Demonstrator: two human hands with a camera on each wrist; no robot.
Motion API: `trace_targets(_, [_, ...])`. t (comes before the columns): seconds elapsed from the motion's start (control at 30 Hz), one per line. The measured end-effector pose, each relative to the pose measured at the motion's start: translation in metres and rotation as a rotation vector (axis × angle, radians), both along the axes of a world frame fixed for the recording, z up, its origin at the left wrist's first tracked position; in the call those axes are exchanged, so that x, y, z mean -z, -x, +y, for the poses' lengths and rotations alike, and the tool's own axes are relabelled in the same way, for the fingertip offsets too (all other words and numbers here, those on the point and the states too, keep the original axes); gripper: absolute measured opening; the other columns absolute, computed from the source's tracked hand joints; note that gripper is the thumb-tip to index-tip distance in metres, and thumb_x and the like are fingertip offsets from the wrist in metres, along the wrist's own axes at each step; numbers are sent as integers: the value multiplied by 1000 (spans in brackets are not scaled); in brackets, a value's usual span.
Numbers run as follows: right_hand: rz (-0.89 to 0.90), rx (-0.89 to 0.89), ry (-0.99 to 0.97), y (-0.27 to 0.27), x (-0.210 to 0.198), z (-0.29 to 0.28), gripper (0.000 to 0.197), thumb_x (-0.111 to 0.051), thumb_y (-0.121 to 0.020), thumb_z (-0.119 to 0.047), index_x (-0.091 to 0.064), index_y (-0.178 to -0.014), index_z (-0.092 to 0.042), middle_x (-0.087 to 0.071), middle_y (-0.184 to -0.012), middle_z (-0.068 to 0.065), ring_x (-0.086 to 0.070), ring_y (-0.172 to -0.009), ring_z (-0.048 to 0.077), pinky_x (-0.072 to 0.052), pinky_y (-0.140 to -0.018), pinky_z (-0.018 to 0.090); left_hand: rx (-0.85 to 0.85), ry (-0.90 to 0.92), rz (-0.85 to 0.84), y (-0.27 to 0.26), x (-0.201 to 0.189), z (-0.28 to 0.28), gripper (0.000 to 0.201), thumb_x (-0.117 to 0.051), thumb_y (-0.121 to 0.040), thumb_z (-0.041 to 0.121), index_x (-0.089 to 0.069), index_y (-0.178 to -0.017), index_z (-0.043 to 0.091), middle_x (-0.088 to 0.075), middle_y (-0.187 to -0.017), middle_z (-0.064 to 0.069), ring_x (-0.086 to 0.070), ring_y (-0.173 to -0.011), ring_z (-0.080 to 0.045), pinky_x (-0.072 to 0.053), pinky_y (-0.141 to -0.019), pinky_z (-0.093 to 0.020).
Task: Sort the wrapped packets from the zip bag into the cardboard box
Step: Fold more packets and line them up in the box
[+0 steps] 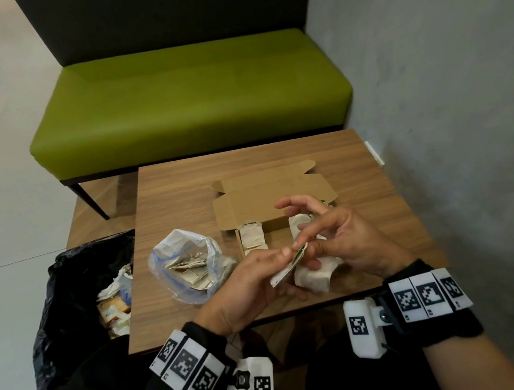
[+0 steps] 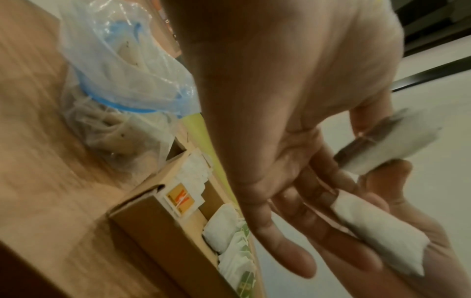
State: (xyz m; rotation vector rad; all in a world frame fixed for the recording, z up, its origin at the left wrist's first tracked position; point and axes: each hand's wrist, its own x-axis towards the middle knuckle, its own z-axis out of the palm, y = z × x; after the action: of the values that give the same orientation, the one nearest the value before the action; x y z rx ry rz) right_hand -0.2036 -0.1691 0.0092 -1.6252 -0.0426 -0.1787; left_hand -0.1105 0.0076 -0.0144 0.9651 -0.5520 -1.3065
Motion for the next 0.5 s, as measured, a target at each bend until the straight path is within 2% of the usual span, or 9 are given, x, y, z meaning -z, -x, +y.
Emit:
trace_targets(0.1, [2,-6,-52,-2,5,1,20,-81,-72,-40,-81,-89,-29,-49,-145,3,-43,-133,25,-44,-103,31,7,25,-5,0,2,1,40,-73,-83,41,-72,-100,4,-71,-97,-14,-69,-86,-25,-54,-78,-34])
trace_targets(0.17, [20,-20,-65,-1,7,1,21,-80,-74,-35,-80,-94,-28,-50,-144,5,-45,-132,24,-45,-103,32,-38,7,-35,0,2,2,31,-76,-82,31,-71,-95,4,-70,-88,-13,-67,-78,-21,-53,-75,-31])
trace_targets(0.23, [66,24,-86,0,8,1,22,-76,-79,-27,-79,-100,-27,-53,-139,4,-50,-130,19,-49,-98,32,-150,-36,-114,0,3,2,17,-73,-85,24,-73,-90,8,-70,-85,-10,-65,-77,-17,-52,-73,-30])
trace_targets(0.37, [120,343,-100,4,14,-3,8,-73,-82,-23,-79,-86,-21,-67,-117,4,-60,-117,20,-51,-91,35,-482,-151,-409,-3,9,-5,12,-67,-91,20,-76,-86,12,-72,-85,-17,-63,-78,-19,-50,-75,-40])
trace_targets(0.43, [160,339,-20,3,17,-2,4,-76,-82,-18,-79,-84,-20,-68,-111,5,-61,-115,22,-54,-92,38,-540,-168,-518,-2,12,-8,13,-66,-93,20,-76,-86,17,-72,-85,-17,-64,-75,-24,-53,-73,-47])
trace_targets(0.5, [197,354,84,0,19,0,9,-78,-82,-13,-78,-83,-22,-69,-107,4,-63,-110,22,-54,-94,50,-535,-186,-604,-2,12,-10,14,-63,-95,22,-76,-88,22,-73,-83,-13,-67,-77,-36,-54,-74,-57])
